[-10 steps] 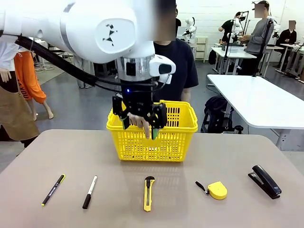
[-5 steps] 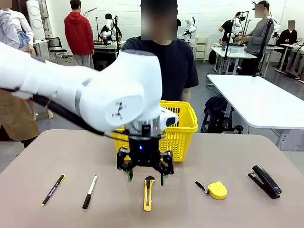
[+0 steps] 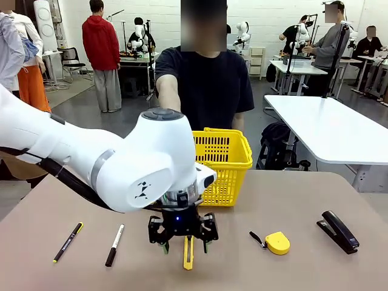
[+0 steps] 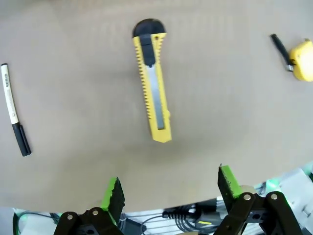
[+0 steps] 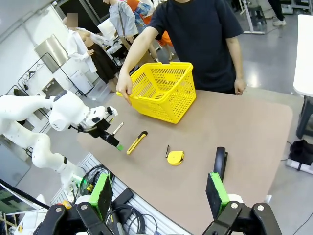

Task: Place the items the person wants into the basket.
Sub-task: Pick up the item the person points to and place it in the Market Basket.

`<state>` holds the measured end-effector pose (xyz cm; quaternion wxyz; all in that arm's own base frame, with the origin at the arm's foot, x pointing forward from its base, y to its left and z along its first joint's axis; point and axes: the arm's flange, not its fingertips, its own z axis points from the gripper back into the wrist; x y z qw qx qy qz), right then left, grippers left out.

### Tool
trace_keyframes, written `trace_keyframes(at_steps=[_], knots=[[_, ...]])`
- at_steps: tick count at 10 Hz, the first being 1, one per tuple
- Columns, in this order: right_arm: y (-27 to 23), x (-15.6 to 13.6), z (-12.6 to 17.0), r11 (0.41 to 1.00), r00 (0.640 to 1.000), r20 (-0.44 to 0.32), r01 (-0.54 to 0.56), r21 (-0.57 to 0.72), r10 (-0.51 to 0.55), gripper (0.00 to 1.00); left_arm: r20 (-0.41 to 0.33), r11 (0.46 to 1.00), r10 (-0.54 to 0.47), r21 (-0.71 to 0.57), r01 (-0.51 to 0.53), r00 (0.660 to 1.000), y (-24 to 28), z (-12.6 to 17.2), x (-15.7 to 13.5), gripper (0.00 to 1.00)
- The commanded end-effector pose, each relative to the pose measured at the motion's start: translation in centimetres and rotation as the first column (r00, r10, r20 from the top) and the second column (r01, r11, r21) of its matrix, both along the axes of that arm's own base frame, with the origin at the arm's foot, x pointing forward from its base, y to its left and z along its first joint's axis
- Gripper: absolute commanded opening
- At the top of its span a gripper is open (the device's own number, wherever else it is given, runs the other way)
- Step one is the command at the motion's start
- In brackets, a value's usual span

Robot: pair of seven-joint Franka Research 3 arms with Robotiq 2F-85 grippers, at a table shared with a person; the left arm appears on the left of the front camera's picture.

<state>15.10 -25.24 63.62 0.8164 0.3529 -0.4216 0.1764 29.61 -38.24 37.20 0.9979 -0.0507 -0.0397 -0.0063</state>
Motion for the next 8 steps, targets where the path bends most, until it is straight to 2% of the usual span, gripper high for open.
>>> trace_keyframes(at_steps=[1, 4, 8], knots=[[0.2, 0.0, 0.2, 1.0, 1.0, 0.02, -0.01, 0.005, 0.01, 1.0, -0.008, 0.996, 0.046, 0.08, -0.045, 0.999, -1.7, -1.7, 2.1, 1.0], [0.2, 0.0, 0.2, 1.0, 1.0, 0.02, -0.01, 0.005, 0.01, 1.0, -0.017, 0.989, 0.08, 0.124, -0.077, 0.997, -2.5, -3.4, 4.6, 1.0], [0.2, 0.0, 0.2, 1.0, 1.0, 0.02, -0.01, 0.005, 0.01, 1.0, 0.048, 0.983, 0.091, 0.155, -0.098, 0.995, -2.9, -5.1, 6.2, 1.0]])
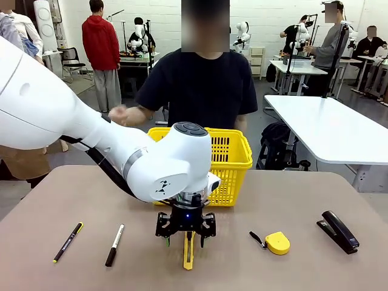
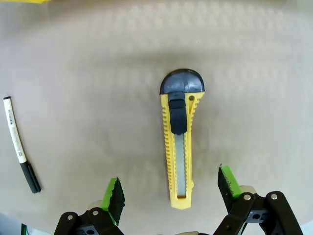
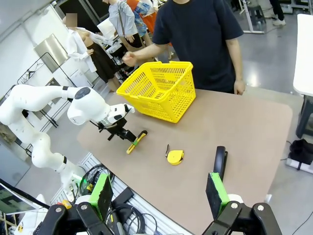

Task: Place the items the person wants into the basket.
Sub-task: Pick up the item the person points to and place it in the Market Basket.

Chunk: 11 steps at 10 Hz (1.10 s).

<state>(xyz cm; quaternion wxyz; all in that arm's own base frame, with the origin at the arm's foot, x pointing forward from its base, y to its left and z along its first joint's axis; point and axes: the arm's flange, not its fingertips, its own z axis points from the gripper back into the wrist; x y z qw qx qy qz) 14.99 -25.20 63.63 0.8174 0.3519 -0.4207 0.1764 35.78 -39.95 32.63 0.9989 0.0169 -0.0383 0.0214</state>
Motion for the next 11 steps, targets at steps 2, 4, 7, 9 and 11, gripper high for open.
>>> trace_keyframes(at_steps=[2, 4, 7, 9, 11], knots=[[0.1, 0.1, 0.2, 1.0, 1.0, 0.022, -0.011, 0.007, 0.011, 1.0, 0.065, 1.0, -0.004, 0.014, 0.003, 0.998, -1.3, -1.0, -0.5, 1.0], [0.1, 0.1, 0.2, 1.0, 1.0, 0.022, -0.011, 0.007, 0.011, 1.0, 0.079, 0.999, -0.045, 0.004, 0.045, 0.996, -1.2, -1.5, -0.9, 1.0], [0.1, 0.1, 0.2, 1.0, 1.0, 0.022, -0.011, 0.007, 0.011, 1.0, 0.06, 0.997, -0.078, 0.017, 0.077, 0.995, -1.3, -2.8, -1.1, 1.0], [0.1, 0.1, 0.2, 1.0, 1.0, 0.022, -0.011, 0.007, 0.011, 1.0, 0.043, 0.997, -0.078, 0.011, 0.078, 0.996, -1.1, -3.2, -1.0, 1.0], [0.1, 0.1, 0.2, 1.0, 1.0, 0.022, -0.011, 0.007, 0.011, 1.0, 0.059, 0.996, -0.085, -0.008, 0.085, 0.995, -1.0, -3.0, -1.2, 0.42]])
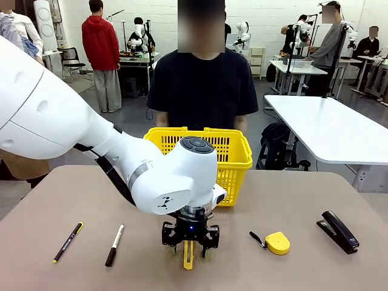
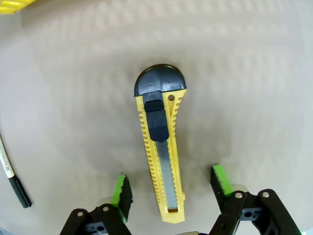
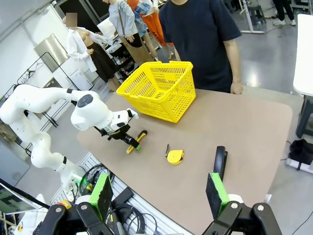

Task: Place the items the person wants into the basket.
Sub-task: Pick up the item the person points to and place it in the Market Basket.

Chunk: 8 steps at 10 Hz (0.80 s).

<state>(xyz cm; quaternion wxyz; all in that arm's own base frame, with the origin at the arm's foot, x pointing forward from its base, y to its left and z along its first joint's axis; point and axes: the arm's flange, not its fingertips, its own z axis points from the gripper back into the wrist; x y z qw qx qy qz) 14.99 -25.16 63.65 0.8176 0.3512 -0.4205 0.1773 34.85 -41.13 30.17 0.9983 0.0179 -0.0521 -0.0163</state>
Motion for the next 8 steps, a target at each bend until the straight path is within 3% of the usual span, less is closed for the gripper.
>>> trace_keyframes(at_steps=[1, 2, 4, 5, 6, 8], knots=[[0.08, 0.13, 0.22, 1.0, 1.0, 0.021, -0.01, 0.009, 0.01, 1.0, 0.03, 1.0, -0.007, -0.026, 0.008, 1.0, 0.23, -0.45, -0.25, 0.32], [0.08, 0.13, 0.22, 1.0, 1.0, 0.021, -0.01, 0.009, 0.01, 1.0, 0.032, 0.999, -0.002, -0.034, 0.003, 0.999, 0.27, -0.29, -0.25, 0.0], [0.08, 0.13, 0.22, 1.0, 1.0, 0.021, -0.01, 0.009, 0.01, 1.0, 0.033, 0.999, 0.002, -0.039, 0.0, 0.999, 0.36, -0.16, -0.25, 0.0], [0.08, 0.13, 0.22, 1.0, 1.0, 0.021, -0.01, 0.009, 0.01, 1.0, 0.034, 0.999, 0.002, -0.039, -0.001, 0.999, 0.39, -0.06, -0.24, 0.05], [0.08, 0.13, 0.22, 1.0, 1.0, 0.021, -0.01, 0.009, 0.01, 1.0, 0.033, 0.999, 0.002, -0.039, -0.001, 0.999, 0.4, 0.0, -0.22, 0.0], [0.08, 0.13, 0.22, 1.0, 1.0, 0.021, -0.01, 0.009, 0.01, 1.0, 0.035, 0.999, 0.001, -0.041, 0.0, 0.999, 0.51, 0.13, -0.23, 0.0]])
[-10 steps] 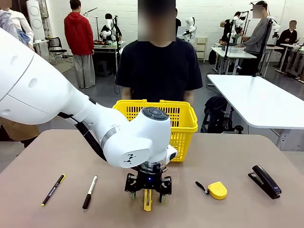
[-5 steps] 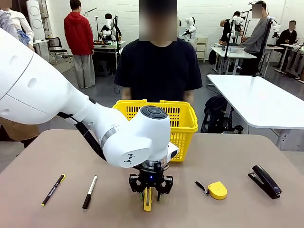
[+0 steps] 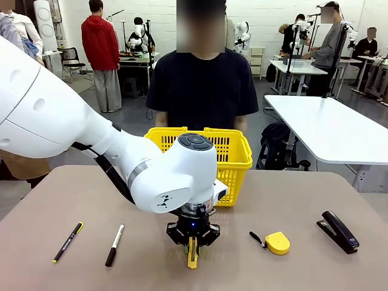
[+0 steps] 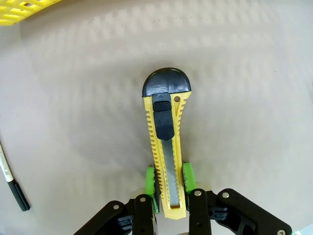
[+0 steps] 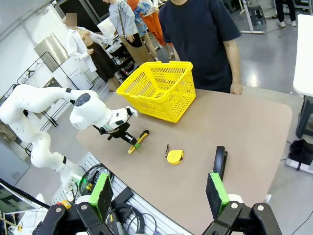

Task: Place the items the person wants into the basket.
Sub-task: Pick up the item the person points to and place it in the Market Basket.

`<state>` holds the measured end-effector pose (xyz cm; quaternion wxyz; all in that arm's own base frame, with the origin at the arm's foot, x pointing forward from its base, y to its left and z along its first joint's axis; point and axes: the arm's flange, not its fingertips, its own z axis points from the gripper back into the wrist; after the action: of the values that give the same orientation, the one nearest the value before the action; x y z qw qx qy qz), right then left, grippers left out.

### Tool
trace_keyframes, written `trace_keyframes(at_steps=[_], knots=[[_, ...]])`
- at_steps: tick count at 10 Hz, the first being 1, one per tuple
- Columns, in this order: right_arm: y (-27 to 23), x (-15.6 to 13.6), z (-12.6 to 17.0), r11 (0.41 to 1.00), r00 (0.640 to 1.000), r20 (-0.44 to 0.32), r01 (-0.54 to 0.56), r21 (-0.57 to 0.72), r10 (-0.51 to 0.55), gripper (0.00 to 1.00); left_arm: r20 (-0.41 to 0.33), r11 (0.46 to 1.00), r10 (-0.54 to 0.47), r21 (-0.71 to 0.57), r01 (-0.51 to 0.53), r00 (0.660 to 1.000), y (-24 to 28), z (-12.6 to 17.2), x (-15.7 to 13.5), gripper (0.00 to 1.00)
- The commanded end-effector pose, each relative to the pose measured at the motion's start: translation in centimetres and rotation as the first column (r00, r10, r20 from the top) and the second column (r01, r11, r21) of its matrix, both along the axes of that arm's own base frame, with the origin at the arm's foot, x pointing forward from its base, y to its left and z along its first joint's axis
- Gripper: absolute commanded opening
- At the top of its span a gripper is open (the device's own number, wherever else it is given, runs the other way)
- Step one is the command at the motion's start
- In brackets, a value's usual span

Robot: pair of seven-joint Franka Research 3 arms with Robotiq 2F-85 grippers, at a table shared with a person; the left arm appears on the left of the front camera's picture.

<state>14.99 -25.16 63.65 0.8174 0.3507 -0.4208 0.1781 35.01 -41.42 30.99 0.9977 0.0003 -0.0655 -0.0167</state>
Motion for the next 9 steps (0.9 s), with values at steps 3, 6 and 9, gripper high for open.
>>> trace_keyframes(at_steps=[3, 6, 9], knots=[[0.1, 0.1, 0.2, 1.0, 1.0, 0.02, -0.009, 0.011, 0.009, 1.0, -0.03, 0.998, -0.044, -0.048, 0.043, 0.999, 2.2, 4.3, 0.3, 0.0], [0.1, 0.1, 0.2, 1.0, 1.0, 0.02, -0.009, 0.011, 0.009, 1.0, 0.105, 0.983, -0.104, -0.139, 0.118, 0.989, 7.7, 20.7, -2.8, 0.0], [0.1, 0.1, 0.2, 1.0, 1.0, 0.02, -0.009, 0.011, 0.009, 1.0, 0.019, 0.979, -0.196, -0.058, 0.197, 0.98, 10.3, 31.0, -3.2, 0.0]])
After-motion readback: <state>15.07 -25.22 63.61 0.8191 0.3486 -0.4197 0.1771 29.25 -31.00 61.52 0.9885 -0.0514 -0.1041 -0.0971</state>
